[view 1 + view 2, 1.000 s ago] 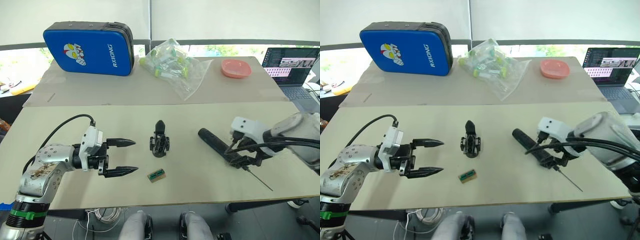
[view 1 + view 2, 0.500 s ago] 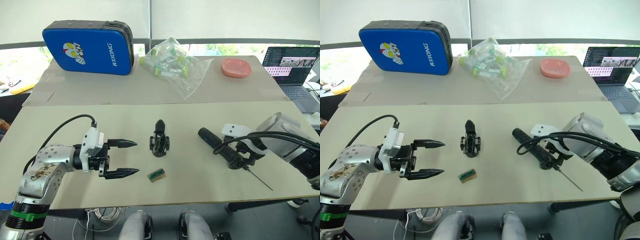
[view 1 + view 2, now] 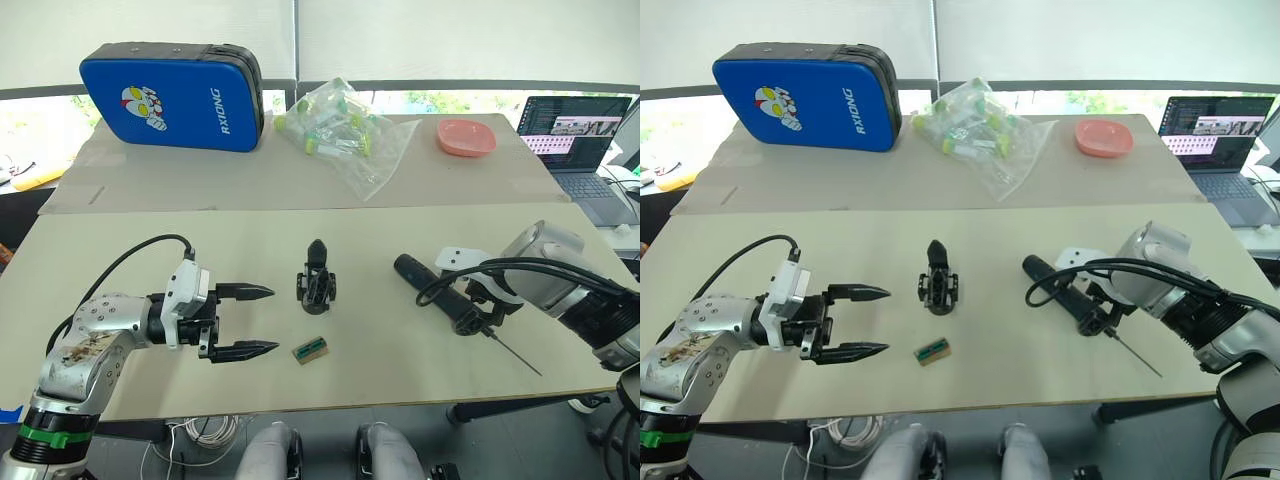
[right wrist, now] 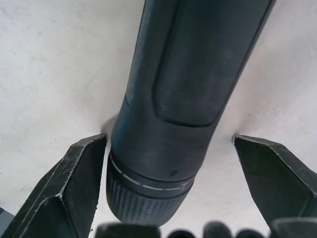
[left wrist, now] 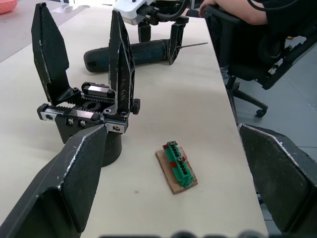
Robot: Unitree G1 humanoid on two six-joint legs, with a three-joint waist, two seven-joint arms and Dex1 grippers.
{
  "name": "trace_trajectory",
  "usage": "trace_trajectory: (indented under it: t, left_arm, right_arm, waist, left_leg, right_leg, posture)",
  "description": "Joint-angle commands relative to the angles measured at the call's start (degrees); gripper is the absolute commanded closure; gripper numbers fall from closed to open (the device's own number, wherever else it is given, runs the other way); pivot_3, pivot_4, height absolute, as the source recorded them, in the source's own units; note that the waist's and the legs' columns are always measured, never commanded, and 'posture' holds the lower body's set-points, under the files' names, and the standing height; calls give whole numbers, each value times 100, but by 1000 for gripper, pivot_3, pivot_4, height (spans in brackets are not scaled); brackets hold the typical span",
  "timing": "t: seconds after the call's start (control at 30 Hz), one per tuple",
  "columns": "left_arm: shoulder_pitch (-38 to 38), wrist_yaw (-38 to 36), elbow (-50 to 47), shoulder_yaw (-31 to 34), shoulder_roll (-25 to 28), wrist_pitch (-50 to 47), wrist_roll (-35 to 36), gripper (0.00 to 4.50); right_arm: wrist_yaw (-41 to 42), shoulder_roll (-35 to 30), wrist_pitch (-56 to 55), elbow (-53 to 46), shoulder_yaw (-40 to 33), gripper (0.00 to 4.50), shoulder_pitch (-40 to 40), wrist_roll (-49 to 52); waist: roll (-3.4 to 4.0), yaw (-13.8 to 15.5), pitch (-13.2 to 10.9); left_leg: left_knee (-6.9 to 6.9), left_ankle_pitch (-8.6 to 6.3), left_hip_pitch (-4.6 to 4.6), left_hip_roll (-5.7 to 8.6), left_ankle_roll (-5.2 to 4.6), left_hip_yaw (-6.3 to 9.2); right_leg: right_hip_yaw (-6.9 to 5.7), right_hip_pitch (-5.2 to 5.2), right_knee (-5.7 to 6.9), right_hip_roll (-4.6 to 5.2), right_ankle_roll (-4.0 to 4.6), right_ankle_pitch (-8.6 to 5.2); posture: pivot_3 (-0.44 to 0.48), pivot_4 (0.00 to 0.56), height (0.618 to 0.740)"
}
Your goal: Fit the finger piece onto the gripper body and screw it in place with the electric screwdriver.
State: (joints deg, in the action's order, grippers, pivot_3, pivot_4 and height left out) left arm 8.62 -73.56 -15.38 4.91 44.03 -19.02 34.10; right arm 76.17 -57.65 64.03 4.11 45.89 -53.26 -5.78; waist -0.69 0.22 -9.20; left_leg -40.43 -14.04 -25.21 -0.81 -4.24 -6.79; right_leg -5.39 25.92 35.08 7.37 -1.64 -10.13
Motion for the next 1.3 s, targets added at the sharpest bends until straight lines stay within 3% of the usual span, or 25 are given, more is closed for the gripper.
trace_trajectory:
  t: [0.03, 0.17, 0.4, 0.7, 0.87, 0.93, 1.0, 1.13, 1.2, 1.3]
  left_arm:
    - [-27, 50, -260, 37, 8, 22, 81, 0]
    - [84, -32, -203, -79, 22, 76, 15, 0]
    - [735, 38, 106, -323, -165, -2, -27, 0]
    - [461, -114, 215, -56, 143, 98, -2, 0]
    - [278, -154, 260, -42, 91, 139, -6, 0]
    - [195, -215, 331, -82, 91, 200, -67, 0]
    - [125, -287, 387, -105, 123, 245, -110, 0]
    - [-83, -300, 460, -95, 114, 344, -176, 0]
    - [-247, -274, 442, -110, 101, 462, -278, 0]
    - [-648, -71, 450, -206, -62, 916, -640, 0]
  right_arm:
    - [44, 15, 12, 23, -50, 1203, 140, -5]
    - [19, 23, -50, -129, -222, 2488, 284, 30]
    - [-66, -214, -45, -506, -1003, 2534, 474, 241]
    - [52, -1214, 522, -1059, -3474, 2534, 1068, 1647]
    - [-69, -138, 732, -1607, -6370, 2534, 1530, 3194]
    - [-329, 301, 663, -2148, -7113, 2534, 1958, 3525]
    - [-471, 628, 856, -2785, -7506, 2534, 2306, 4025]
    - [-1685, 2343, 212, -4161, -8047, 2534, 2627, 4771]
    - [-1933, 2917, -472, -4673, -8014, 2534, 2912, 4927]
    - [-2158, 3586, -1392, -5181, -7392, 2534, 3383, 4916]
  waist:
    - [-1, -6, 1]
    - [-6, -1, 4]
    - [-13, 23, 8]
    - [20, 43, -12]
    - [19, 31, -12]
    - [20, 46, -11]
    - [20, 81, -11]
    - [19, 49, -11]
    - [20, 46, -11]
    - [23, 39, -9]
  left_leg:
    - [0, 0, 0, 0, 0, 0]
    - [0, 0, 0, 0, 0, 1]
    - [-3, 3, 0, 0, 3, 2]
    - [2, 3, -13, 1, 1, -6]
    - [0, -1, -10, -1, -4, -3]
    - [1, 0, -9, -3, -3, 3]
    - [3, 4, -9, -3, 3, 4]
    - [1, 3, -9, -2, 1, 6]
    - [2, 3, -9, -2, 1, 5]
    - [3, 5, -4, -2, 6, 3]
  right_leg:
    - [0, 0, 0, 0, 0, 0]
    - [-1, -2, -1, 0, 1, 1]
    - [-4, -4, 3, -1, 5, 5]
    - [-2, 15, 3, -3, 3, 3]
    - [6, 14, 4, -3, 5, 6]
    - [2, 9, 6, -9, 5, 7]
    - [0, 8, 11, -9, 5, 7]
    - [-1, 3, 9, -8, 4, 7]
    - [4, 9, 16, -8, 4, 7]
    - [5, 8, 16, -9, 3, 6]
  posture:
    - [0, 150, 740]
    - [0, 150, 740]
    - [0, 150, 740]
    - [0, 150, 740]
    - [0, 150, 740]
    - [0, 150, 740]
    - [0, 150, 740]
    - [0, 150, 740]
    - [0, 150, 740]
    - [0, 150, 740]
